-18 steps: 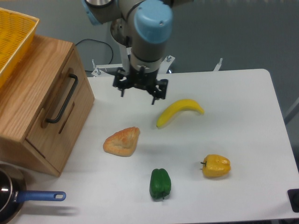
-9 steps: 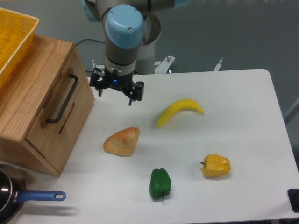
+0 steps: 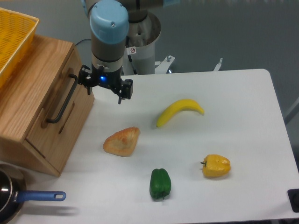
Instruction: Slide the top drawer open
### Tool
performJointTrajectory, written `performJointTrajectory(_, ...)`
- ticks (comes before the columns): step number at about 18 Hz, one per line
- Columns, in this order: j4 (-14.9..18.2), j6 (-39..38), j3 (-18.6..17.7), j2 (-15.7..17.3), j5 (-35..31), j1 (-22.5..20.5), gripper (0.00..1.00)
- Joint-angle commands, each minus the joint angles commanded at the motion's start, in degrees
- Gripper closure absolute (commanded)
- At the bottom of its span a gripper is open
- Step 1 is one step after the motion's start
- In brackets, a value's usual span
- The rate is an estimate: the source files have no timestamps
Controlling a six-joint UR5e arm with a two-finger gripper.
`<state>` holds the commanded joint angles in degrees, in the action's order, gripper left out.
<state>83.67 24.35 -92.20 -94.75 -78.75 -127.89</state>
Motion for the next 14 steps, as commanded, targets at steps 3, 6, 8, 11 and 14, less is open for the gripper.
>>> performJointTrajectory(3,-0.09,-2.02,0.26,0.09,0.53,1.58,0.00)
performJointTrajectory(6,-0.18,-3.70,0.70,0.09,0.53,2.55,0.00)
performJointTrajectory(8,-0.18,-3.79,0.70,0.09,0.53,3.08,0.00)
performJointTrajectory(11,-0.18,-3.96,0.70,0.09,0.53,3.26,0.00)
performJointTrajectory(14,-0.18,-4.84,0.70,0.00,0.53,4.13,0.00)
